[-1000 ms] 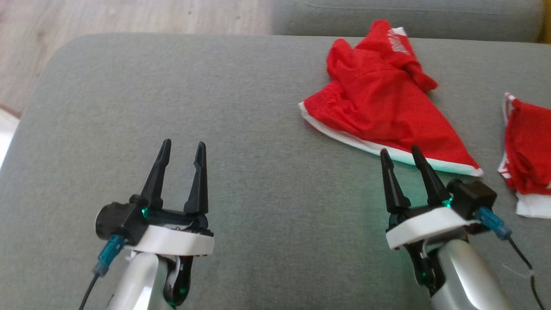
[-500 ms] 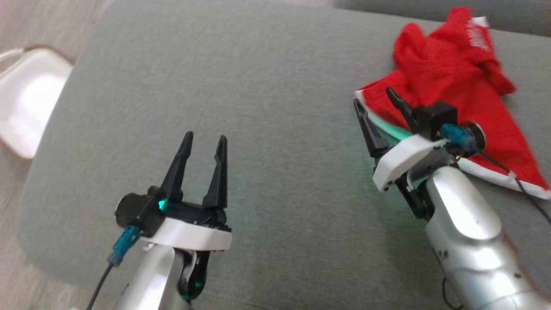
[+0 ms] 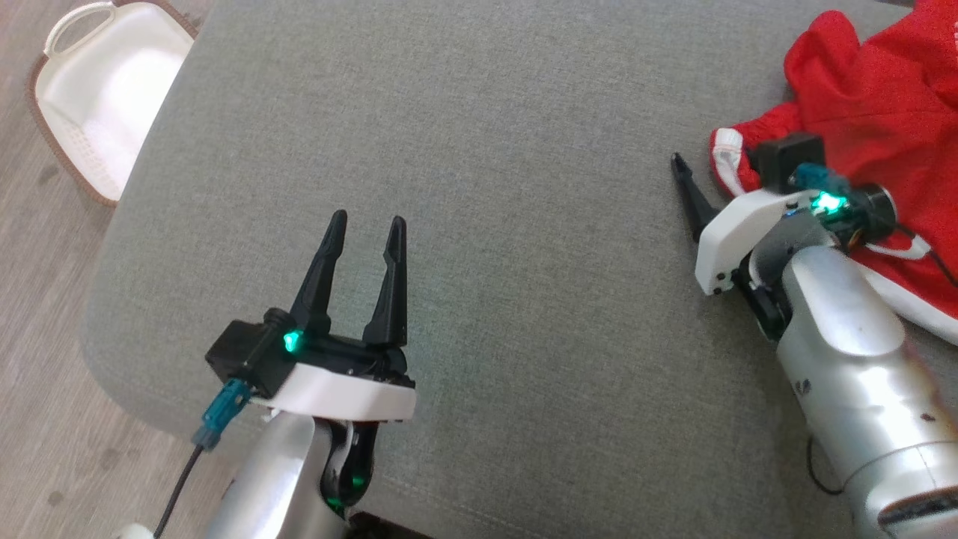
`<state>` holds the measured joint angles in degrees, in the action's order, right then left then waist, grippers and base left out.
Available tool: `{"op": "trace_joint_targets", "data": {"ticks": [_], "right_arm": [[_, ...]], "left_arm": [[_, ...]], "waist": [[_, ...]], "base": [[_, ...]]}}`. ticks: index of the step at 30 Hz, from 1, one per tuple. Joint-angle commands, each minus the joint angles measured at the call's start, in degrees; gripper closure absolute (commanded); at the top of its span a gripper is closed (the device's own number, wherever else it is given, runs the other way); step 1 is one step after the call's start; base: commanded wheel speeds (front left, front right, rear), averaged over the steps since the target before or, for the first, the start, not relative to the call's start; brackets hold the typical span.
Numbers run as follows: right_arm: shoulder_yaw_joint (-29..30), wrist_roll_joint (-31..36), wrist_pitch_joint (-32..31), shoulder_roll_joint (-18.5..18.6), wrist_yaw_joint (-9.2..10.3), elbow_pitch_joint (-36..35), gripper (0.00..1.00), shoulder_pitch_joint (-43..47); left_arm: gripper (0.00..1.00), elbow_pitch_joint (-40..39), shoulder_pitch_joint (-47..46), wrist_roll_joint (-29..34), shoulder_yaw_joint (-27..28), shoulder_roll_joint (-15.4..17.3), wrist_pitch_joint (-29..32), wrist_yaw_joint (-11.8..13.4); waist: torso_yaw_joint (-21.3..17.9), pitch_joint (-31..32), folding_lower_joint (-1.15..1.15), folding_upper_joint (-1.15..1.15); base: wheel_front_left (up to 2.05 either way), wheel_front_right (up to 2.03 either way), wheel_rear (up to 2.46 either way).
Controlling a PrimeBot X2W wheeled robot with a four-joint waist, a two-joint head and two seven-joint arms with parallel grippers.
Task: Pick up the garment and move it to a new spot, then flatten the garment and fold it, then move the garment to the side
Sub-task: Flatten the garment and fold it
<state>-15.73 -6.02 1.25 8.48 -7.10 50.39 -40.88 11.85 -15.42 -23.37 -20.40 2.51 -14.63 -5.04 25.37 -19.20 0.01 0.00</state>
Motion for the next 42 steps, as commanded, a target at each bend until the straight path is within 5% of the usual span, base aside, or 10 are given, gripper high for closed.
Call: {"op": "trace_joint_targets", "data": {"ticks": [1,3,5,12,19,28,29,30,37,42], "right_arm": [[-0.56,0.17,-0.12,-0.72,-0.39,-0.46,0.00,-0.64],[0.20,0.99,-0.45,-0.96,-0.39,1.89,0.00,-1.81],[0.35,0.95,-0.36,-1.43,-0.39,3.07,1.00,-2.39],[-5.69,-3.73,3.95,-3.81,-0.39,2.78,1.00,-2.49],[-20.14,-13.94,5.11,-4.47,-0.39,-2.48,1.00,0.40],[-39.09,-28.55,2.84,1.72,-0.39,-13.88,1.00,3.84],[-40.14,-29.40,3.14,2.20,-0.39,-14.50,0.89,3.82],[-41.10,-30.00,3.47,2.64,-0.39,-14.87,0.00,3.74],[-44.48,-33.74,4.29,4.43,-0.39,-15.99,0.00,2.68],[-41.16,-35.00,6.57,6.59,-0.39,-15.92,0.00,3.55]], "left_arm": [[0.00,-2.00,-1.78,-0.51,1.66,0.37,-0.37,0.30],[0.00,-2.10,-2.22,-0.96,1.23,0.37,-0.37,0.62],[0.00,-2.12,-2.40,-1.11,1.15,0.37,-0.37,0.79],[0.00,-1.66,-2.50,-0.39,1.56,0.37,-0.37,0.76],[0.00,-1.03,-2.60,0.93,1.82,0.37,-0.37,0.29],[0.00,0.15,-1.36,2.04,2.76,0.37,-0.37,-0.02],[0.00,0.23,-1.20,2.15,2.87,0.37,-0.37,-0.07],[0.00,0.31,-1.07,2.26,2.96,0.37,-0.37,-0.13],[0.00,0.51,-0.67,2.46,3.87,0.37,-0.37,-0.50],[0.00,0.50,-0.06,3.20,4.84,0.37,-0.37,-0.70]], "waist": [[0.16,-0.19,-0.01,0.00],[0.26,-0.45,-0.01,0.00],[0.12,-0.47,-0.01,0.00],[-1.82,0.79,-0.01,0.00],[-4.08,2.82,-0.01,0.00],[-6.32,6.06,-0.01,0.00],[-6.56,6.33,-0.01,0.00],[-6.82,6.59,-0.01,0.00],[-9.03,8.59,-0.01,0.00],[-11.30,10.62,-0.01,0.00]], "base": [[0.00,0.00,0.00],[0.00,0.00,0.00],[0.00,0.00,0.00],[0.00,0.00,0.00],[0.00,0.00,0.00],[0.00,0.00,0.00],[0.00,0.00,0.00],[0.00,0.00,0.00],[0.00,0.00,0.00],[0.00,0.00,0.00]]}}
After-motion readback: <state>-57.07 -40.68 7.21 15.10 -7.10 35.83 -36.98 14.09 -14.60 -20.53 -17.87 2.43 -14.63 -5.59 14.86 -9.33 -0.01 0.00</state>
